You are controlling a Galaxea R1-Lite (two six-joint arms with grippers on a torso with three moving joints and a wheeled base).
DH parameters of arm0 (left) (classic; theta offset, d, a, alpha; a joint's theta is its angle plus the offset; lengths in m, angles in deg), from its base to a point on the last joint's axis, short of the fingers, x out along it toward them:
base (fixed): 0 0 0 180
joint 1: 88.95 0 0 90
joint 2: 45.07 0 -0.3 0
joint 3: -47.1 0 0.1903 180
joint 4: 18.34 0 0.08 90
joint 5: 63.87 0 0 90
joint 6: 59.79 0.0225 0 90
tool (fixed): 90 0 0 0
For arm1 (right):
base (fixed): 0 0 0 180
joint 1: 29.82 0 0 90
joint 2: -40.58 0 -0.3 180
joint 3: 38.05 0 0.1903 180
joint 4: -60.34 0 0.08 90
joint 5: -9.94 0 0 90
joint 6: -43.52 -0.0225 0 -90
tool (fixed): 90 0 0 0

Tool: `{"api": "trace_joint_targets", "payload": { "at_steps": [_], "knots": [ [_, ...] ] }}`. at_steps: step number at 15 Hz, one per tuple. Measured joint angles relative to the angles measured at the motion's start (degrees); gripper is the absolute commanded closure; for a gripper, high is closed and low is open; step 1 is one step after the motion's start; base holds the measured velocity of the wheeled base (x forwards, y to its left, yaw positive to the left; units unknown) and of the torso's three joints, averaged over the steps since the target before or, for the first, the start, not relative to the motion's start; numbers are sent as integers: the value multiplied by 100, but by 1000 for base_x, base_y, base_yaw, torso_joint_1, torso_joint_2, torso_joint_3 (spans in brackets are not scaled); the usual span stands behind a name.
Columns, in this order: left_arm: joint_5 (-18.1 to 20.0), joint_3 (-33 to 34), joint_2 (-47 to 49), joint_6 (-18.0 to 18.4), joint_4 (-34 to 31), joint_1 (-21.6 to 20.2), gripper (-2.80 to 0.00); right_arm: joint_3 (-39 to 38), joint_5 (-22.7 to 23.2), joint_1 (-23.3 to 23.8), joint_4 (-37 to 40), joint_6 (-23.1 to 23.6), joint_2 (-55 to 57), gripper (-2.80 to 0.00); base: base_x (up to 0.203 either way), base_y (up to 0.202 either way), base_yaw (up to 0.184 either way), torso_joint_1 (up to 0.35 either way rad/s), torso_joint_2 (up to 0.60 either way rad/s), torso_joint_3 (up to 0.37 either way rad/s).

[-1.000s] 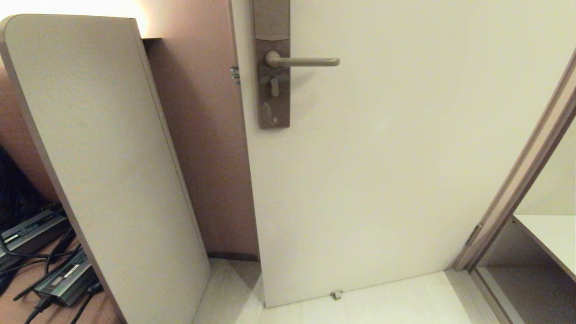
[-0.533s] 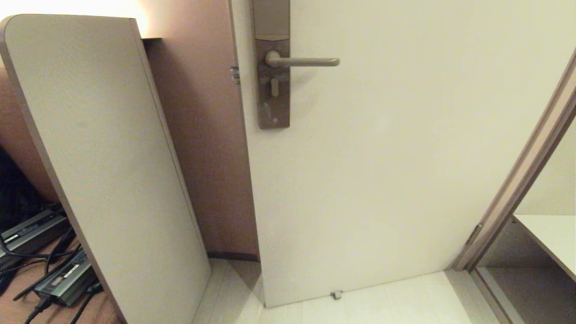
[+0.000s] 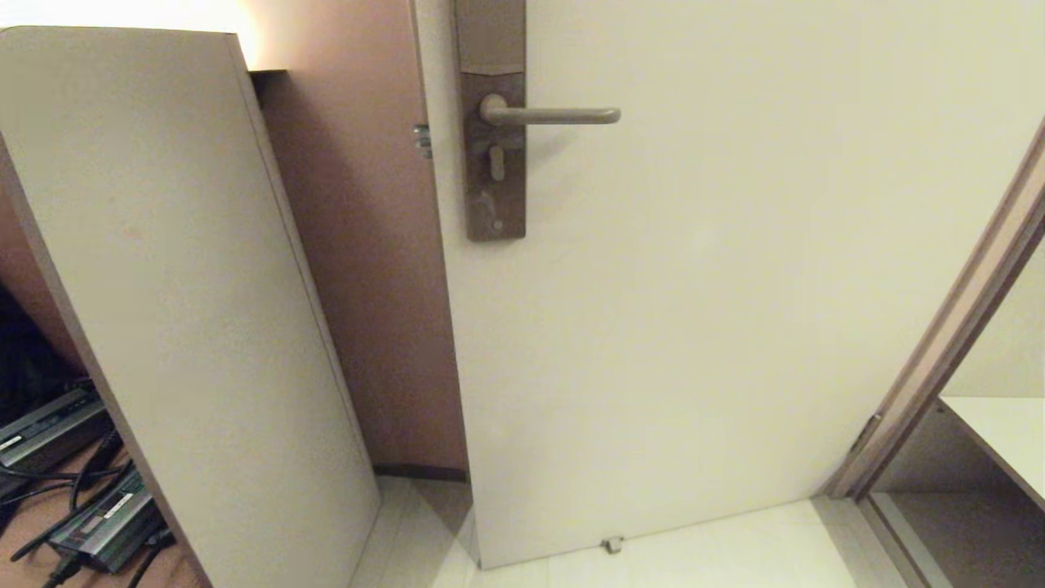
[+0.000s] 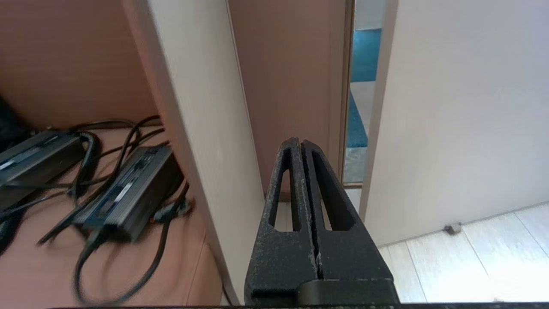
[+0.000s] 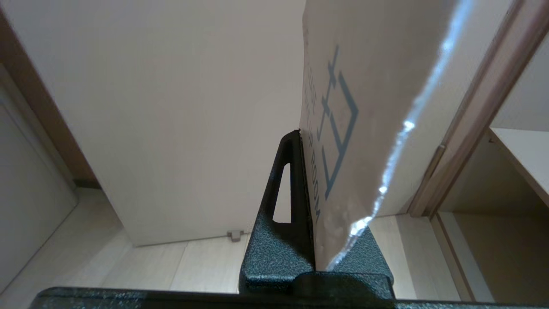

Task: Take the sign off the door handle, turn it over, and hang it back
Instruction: Hang the sign back with the other side facing out

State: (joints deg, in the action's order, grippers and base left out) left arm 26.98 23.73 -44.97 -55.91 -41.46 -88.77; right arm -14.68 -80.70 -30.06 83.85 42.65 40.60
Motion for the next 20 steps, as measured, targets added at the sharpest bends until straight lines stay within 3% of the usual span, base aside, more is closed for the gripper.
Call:
{"api": "trace_joint_targets", "payload": {
  "at_steps": [7, 20],
  "knots": [
    [29, 0, 0, 2, -4, 0, 0, 0, 1, 0, 1, 0, 0, 0, 166, 0, -1, 6, 3, 1],
    [-11, 0, 0, -63, -1, 0, 0, 0, 2, 0, -2, 0, 0, 0, 0, 0, 0, 0, 0, 0]
  ]
}}
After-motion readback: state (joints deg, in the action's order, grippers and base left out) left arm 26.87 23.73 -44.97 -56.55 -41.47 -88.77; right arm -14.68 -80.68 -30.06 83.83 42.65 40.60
